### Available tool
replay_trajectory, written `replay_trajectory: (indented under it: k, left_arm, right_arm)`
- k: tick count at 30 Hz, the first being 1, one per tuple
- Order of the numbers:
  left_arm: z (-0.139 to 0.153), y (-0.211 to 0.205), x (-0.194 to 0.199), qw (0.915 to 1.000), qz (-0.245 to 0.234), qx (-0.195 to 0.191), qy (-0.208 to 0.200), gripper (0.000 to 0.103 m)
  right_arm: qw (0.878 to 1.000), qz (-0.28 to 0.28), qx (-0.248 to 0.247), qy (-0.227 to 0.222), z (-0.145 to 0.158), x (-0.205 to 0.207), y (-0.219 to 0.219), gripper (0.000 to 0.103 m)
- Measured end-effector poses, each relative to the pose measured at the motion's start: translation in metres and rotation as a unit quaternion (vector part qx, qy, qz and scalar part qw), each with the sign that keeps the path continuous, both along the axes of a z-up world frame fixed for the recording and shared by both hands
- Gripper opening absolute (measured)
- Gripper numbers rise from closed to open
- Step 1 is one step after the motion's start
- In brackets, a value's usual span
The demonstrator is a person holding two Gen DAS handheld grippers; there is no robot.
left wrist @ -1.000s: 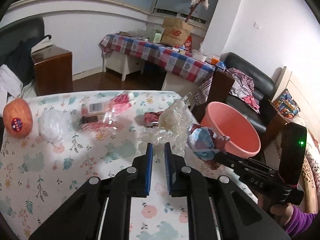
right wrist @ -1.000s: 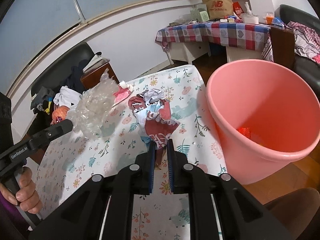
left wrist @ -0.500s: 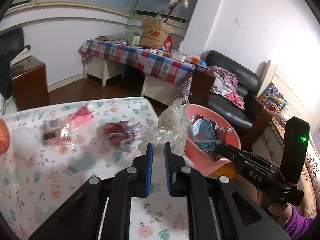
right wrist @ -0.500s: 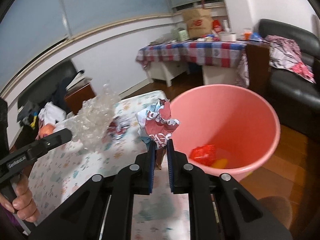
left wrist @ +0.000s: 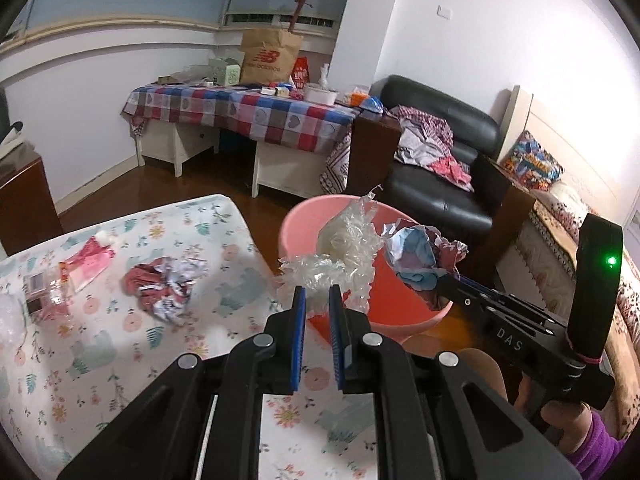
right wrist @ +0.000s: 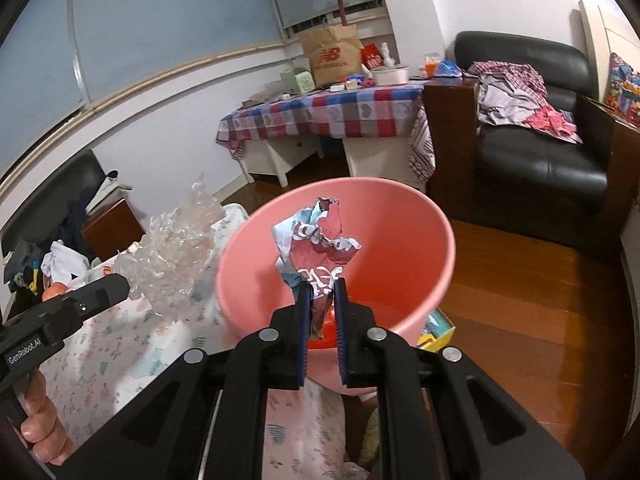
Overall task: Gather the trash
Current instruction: 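Carry the plastic wrap and crumpled paper over the bucket and open both tools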
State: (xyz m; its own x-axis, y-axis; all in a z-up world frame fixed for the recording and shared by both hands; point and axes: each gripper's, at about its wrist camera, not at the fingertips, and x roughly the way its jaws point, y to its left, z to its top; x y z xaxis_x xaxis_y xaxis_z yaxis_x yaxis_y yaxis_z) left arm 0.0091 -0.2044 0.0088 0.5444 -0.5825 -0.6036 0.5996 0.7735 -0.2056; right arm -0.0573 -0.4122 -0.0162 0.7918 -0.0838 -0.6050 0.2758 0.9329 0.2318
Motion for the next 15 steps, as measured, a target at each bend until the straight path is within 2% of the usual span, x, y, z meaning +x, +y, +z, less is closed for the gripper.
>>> replay_trajectory:
  k: [8,15]
  left_arm:
    - [-0.003,-0.031,0.007,0.9992,-0.005,0.039,-0.011,0.011]
    - [-0.015,-0.045,0.013,0.9980,-0.004,0.063,0.002,0.011]
  right_arm:
    - [1.000,-0.015,-0.007,0.010,-0.003,0.003,-0.016,0.012]
    - [1.000,-0.020,-0.013,0.020,-0.006,0.007,-0.019,0.012]
